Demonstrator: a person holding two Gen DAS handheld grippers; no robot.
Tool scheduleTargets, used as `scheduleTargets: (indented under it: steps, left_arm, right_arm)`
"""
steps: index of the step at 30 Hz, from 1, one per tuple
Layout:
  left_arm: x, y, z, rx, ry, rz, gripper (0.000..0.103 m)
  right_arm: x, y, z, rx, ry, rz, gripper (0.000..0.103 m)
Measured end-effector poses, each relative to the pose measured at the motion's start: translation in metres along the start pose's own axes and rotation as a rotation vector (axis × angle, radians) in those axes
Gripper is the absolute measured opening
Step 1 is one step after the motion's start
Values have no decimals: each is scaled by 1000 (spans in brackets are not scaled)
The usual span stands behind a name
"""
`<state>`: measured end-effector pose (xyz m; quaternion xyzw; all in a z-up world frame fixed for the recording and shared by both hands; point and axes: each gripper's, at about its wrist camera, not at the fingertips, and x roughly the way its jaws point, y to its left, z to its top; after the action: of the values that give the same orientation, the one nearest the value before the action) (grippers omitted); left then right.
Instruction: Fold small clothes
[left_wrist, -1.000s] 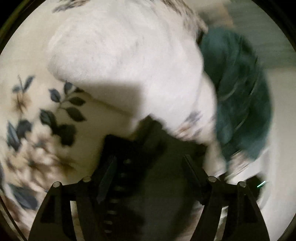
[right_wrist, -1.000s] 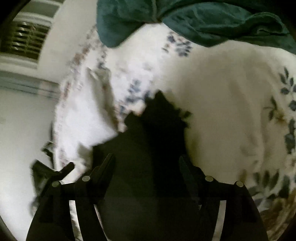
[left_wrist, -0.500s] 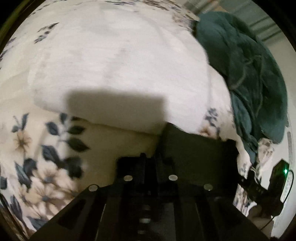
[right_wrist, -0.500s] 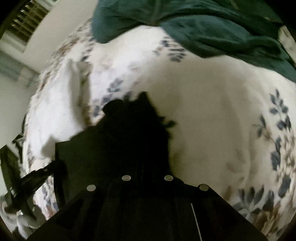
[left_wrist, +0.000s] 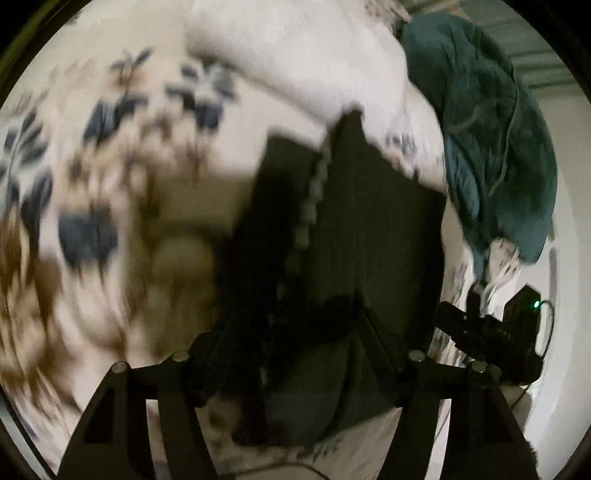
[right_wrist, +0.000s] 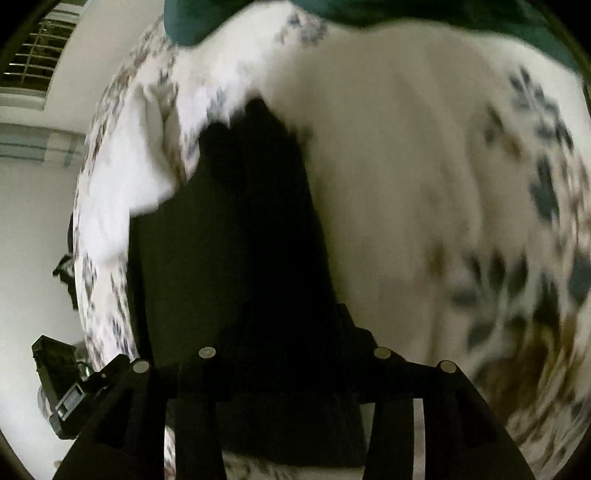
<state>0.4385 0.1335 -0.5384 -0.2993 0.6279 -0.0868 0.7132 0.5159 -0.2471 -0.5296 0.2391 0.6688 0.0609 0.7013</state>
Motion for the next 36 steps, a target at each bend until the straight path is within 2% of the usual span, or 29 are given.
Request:
scheduleTargets:
  steps: [1,2,3,4,5,6,7,8,9,11,14,15,16,17,19,21,22,23,24,25,27,28,30,33,36]
  left_arm:
    - [7,-5,-8,16,2,27,64]
    - [13,-8,-16,40,-5,99,63]
    - [15,-9,-21,54,-21,147,58]
    - [12,-5,-23,55,-41,152,27]
    - [7,0,-25,42,-62,144,15]
    - [0,6,-26,27,-81,147,15]
    - [-7,11,-27,18,-98,153,15]
    - [-13,16,-27,11,-110,171,3]
    - [-19,23,-28,-7,-122,204,3]
    - [-28,40,-27,-75,-112,179,3]
    - [-28,41,-19,-123,-96,72,11]
    - [-26,36,-13,-107,-97,77,14]
    - [-23,29,-6,-85,-103,76,26]
    - [-17,19,5,-54,-111,62,44]
    - [-1,3,25,-3,-103,55,58]
    - [22,-14,39,50,-80,69,58]
    - [31,-21,46,91,-89,113,54]
    - [33,-24,46,113,-106,129,29]
    - [33,-25,48,134,-117,123,15]
    - [33,-26,50,144,-120,131,11]
    - [25,-26,46,146,-155,131,8]
    - [21,-26,45,140,-170,133,7]
    - [9,-18,38,107,-196,130,7]
    - [14,3,40,21,-186,132,6]
    - [24,15,48,-38,-133,70,6]
  right_arm:
    - [4,-2,-12,-5,27,7,44]
    - [10,-3,-24,-17,56,9,44]
    - [14,-4,-32,-29,68,2,44]
    - [16,-5,-40,-48,62,-15,40]
    - [17,-7,-46,-56,43,-34,30]
    - [17,-11,-48,-52,32,-46,16]
    - [16,-16,-48,-31,23,-51,10]
    - [13,-19,-48,-19,10,-58,9]
    - [11,-21,-47,-18,-3,-74,8]
    - [8,-21,-46,-28,2,-82,8]
    - [7,-20,-40,-15,46,-29,9]
    - [7,-18,-36,-16,53,-18,10]
    - [7,-17,-31,-18,55,-13,11]
    - [8,-17,-23,-15,52,-10,13]
    - [10,-13,-11,3,30,10,24]
    - [12,-11,1,14,11,36,37]
    - [14,-10,12,12,0,44,38]
    - [16,-8,19,9,-6,50,38]
    - [17,-6,25,7,-11,58,38]
    - [21,-4,35,2,-9,69,38]
    - [26,-2,46,-8,-21,53,37]
    - [26,0,50,-19,-33,48,16]
    - [21,6,53,-63,-67,28,8]
    - [16,11,52,-91,-95,2,6]
    - [30,7,57,-79,-66,-19,7]
